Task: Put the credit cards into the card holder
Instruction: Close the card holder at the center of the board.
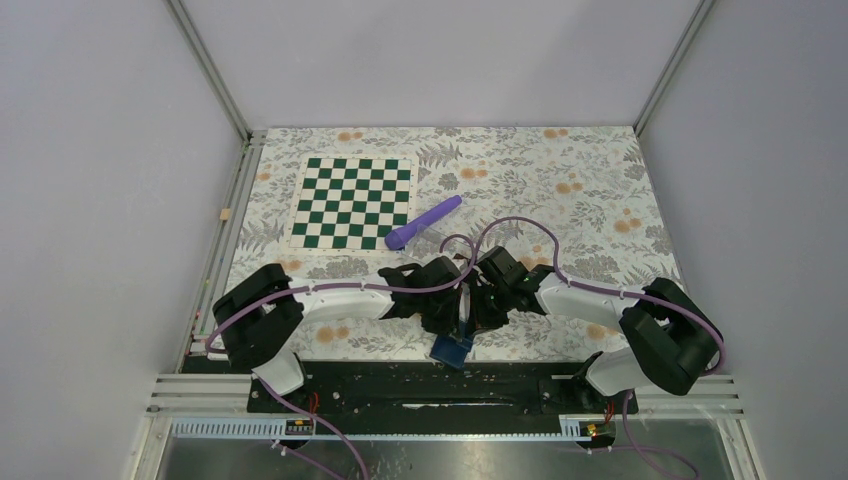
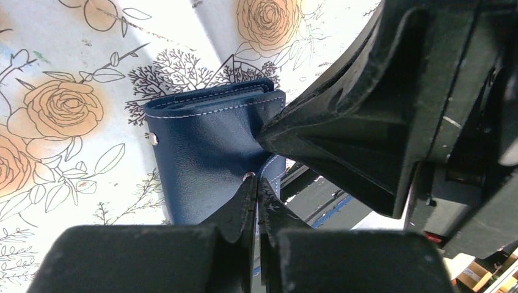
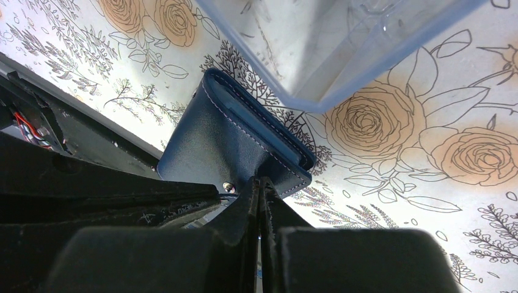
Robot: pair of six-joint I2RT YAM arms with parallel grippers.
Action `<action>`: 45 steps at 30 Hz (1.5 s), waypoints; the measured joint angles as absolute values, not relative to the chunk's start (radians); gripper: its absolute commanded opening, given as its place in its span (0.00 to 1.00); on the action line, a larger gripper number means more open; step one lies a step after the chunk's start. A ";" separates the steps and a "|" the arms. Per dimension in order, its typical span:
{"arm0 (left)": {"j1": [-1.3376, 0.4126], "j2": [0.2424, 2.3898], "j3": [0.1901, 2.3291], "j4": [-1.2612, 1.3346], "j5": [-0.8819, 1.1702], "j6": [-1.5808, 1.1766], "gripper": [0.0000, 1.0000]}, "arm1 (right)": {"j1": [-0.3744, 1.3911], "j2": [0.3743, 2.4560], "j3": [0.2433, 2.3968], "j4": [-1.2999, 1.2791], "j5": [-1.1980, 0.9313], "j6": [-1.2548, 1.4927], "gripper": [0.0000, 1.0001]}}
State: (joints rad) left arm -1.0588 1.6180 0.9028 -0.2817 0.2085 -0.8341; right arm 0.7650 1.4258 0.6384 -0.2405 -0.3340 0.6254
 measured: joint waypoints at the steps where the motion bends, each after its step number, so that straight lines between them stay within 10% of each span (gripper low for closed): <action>1: -1.059 1.618 0.903 -0.284 0.208 -0.834 0.00 | 0.765 1.426 0.639 -0.241 -0.334 0.625 0.00; 45: -1.090 1.625 0.941 -0.368 0.133 -0.820 0.00 | 0.772 1.426 0.640 -0.239 -0.333 0.617 0.00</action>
State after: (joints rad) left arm -1.0901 1.6245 0.9405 -0.3679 0.1329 -0.8200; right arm 0.7715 1.4258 0.6403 -0.2394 -0.3332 0.6167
